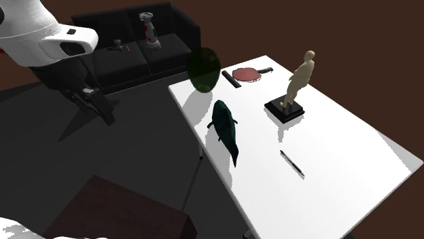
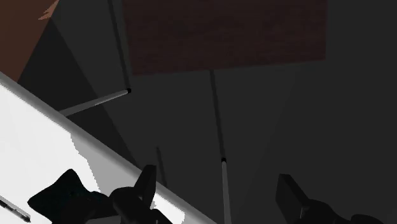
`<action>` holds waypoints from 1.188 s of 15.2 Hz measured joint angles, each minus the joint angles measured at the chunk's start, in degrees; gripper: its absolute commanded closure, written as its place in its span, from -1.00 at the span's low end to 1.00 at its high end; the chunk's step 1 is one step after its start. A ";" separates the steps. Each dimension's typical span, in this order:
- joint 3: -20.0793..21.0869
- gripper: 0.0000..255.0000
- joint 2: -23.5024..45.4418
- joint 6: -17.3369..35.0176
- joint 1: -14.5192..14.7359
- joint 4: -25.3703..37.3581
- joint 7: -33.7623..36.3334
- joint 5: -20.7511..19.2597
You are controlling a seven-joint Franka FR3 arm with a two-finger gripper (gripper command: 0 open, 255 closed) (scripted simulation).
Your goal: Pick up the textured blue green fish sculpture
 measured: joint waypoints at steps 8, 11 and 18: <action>-6.87 -1.00 7.19 5.63 0.28 0.64 -13.38 -5.96; -9.86 -1.00 11.35 8.21 0.53 2.02 -19.81 -8.28; -16.46 -1.00 24.69 14.92 1.21 8.89 -34.95 -11.45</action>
